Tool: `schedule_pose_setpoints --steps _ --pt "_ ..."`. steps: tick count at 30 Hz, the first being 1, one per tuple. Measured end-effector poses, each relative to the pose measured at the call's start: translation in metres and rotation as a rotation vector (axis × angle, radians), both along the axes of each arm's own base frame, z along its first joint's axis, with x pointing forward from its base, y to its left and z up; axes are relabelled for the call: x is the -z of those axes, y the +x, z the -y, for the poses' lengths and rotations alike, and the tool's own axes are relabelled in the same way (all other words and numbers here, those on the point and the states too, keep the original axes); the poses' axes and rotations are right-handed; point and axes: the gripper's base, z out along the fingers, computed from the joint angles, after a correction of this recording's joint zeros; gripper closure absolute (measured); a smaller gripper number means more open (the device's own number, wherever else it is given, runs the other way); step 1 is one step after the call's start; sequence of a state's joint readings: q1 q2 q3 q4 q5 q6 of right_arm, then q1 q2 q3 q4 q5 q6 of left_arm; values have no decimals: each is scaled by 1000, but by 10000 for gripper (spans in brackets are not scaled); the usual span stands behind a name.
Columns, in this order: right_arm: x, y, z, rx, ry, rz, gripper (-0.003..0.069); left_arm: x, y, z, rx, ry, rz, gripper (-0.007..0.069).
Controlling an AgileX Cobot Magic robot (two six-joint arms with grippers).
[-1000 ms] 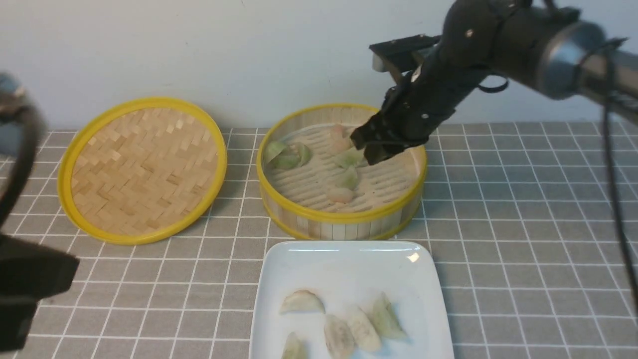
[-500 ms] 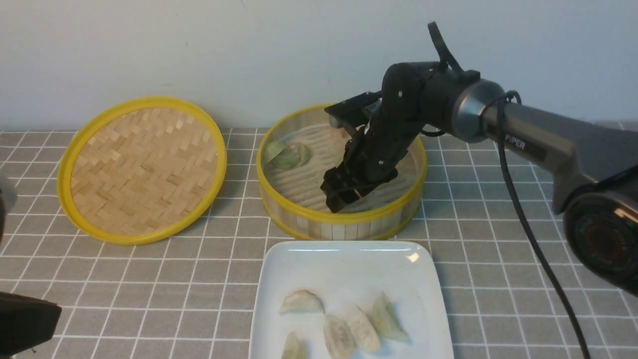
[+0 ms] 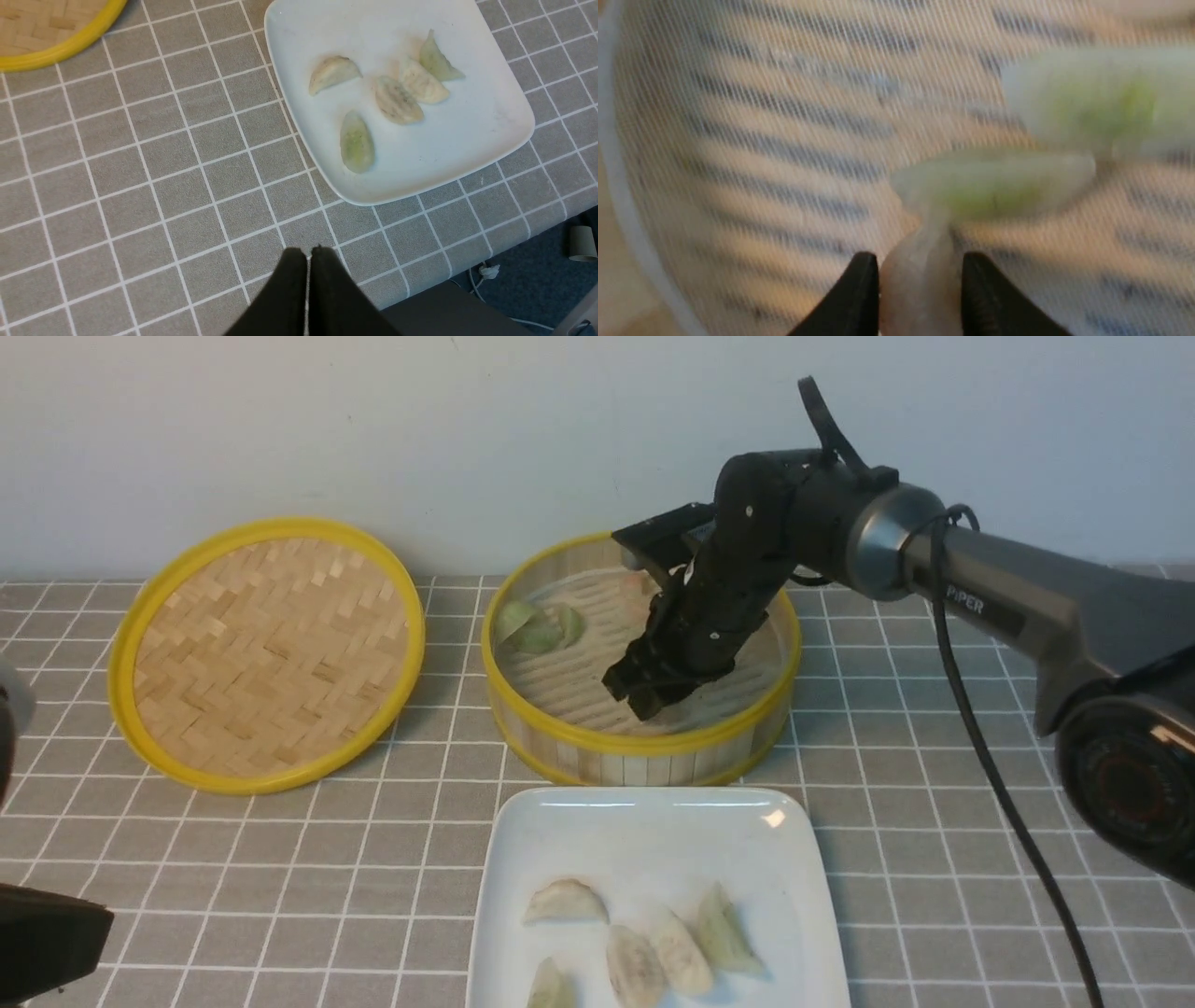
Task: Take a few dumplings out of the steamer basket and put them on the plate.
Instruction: Use the right arm to grab a dumpling from inside the steamer, then use the right arm to put the dumpling into the plate
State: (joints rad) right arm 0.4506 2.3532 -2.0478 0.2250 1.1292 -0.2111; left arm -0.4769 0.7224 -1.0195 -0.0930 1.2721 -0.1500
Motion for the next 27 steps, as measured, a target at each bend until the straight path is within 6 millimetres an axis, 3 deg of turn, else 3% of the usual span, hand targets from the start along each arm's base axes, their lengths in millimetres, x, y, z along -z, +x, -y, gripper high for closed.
schedule_pose_setpoints --steps 4,11,15,20,23,25,27 --pt "-20 -6 13 -3 -29 -38 475 0 0 -1 -4 9 5 629" --pt "-119 -34 34 17 45 123 482 -1 2 -1 -9 7 26 629" --pt "-153 -69 47 35 84 137 482 -3 4 0 -11 -5 51 629" --pt "-146 -107 60 64 97 30 482 -3 4 0 -11 -6 53 629" --pt "-112 -127 66 98 68 -99 484 -3 4 0 -11 -7 54 629" --pt "-96 -129 67 110 56 -122 484 -3 4 0 -11 -8 55 629" --pt "-63 -131 65 129 37 -141 484 -3 5 0 -12 -11 62 629"
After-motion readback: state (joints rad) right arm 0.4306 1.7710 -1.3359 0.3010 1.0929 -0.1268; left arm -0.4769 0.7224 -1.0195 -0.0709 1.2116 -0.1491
